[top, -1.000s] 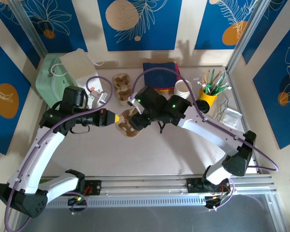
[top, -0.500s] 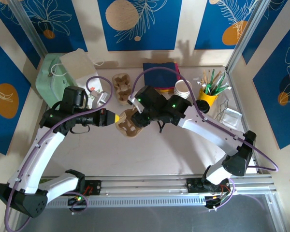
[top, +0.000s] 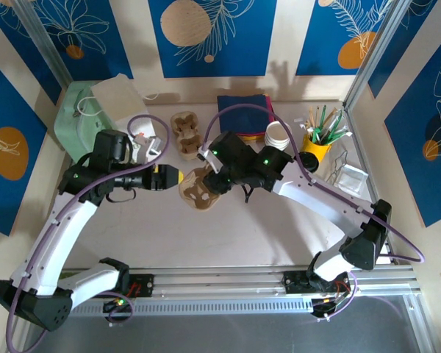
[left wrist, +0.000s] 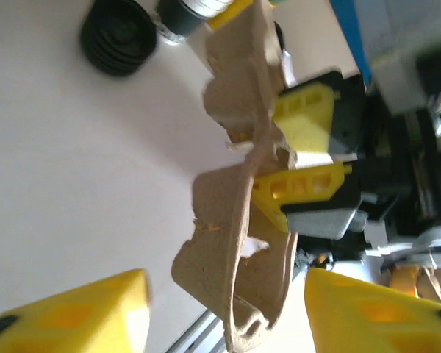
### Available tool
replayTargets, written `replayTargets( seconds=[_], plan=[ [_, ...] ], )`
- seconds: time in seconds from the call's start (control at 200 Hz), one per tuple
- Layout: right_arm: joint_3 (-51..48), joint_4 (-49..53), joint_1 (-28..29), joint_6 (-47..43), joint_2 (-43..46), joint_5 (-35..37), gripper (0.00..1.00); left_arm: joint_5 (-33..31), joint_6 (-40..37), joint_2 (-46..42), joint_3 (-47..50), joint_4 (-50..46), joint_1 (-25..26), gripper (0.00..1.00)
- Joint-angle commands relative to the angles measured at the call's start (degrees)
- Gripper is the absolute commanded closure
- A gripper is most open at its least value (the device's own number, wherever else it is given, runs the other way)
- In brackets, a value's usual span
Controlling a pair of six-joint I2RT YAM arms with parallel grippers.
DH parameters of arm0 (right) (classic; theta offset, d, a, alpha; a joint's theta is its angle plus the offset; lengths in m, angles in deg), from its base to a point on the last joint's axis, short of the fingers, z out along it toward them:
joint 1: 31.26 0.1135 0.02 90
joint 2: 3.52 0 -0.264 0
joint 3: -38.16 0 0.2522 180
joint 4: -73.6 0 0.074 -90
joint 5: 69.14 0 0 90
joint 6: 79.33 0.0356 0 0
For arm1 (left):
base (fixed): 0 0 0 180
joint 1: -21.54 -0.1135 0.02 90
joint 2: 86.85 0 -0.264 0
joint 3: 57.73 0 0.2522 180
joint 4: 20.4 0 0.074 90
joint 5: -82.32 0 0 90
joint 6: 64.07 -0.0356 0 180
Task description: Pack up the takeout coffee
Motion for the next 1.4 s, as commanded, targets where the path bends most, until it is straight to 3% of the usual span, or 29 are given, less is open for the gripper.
replayTargets(
  seconds=[0.0, 0.25, 0.355, 0.63, 0.81, 0.975, 1.146, 1.396],
  plan=[
    [-2.27, 0.58, -0.42, 0.00, 2.17, -1.26, 0.63, -12.14, 0.73, 0.86, -6.52, -3.98, -0.16, 0.38],
    [-6.20, 0.67, -0.71, 1.17, 3.33, -1.35, 0.63, -38.25, 5.54, 8.13, -20.44, -11.84, -4.43, 0.25],
    [-7.05, 1.32, -0.68, 1.60, 3.66, -1.22, 0.63, -45.04, 6.18, 12.47, -24.51, -12.81, -8.60, 0.22],
    [-9.80, 0.61, -0.69, 2.03, 6.35, -2.01, 0.64, -44.21, 8.95, 27.32, -34.17, -11.74, -20.12, 0.22],
    [-9.55, 1.34, -0.59, 1.80, 6.77, -1.35, 0.64, -38.42, 10.58, 35.85, -38.91, -9.63, -24.82, 0.31],
    [-9.95, 0.61, -0.44, 1.44, 8.03, -2.16, 0.64, -37.08, 10.46, 42.06, -45.01, -9.82, -26.46, 0.36],
    [-9.90, 0.65, -0.67, 1.09, 8.18, -2.40, 0.64, -39.90, 11.22, 47.86, -52.97, -12.52, -26.59, 0.36],
    [-11.08, -0.38, -1.09, 1.51, 8.17, -4.02, 0.64, -41.77, 13.10, 55.46, -61.91, -17.86, -26.65, 0.52]
  ],
)
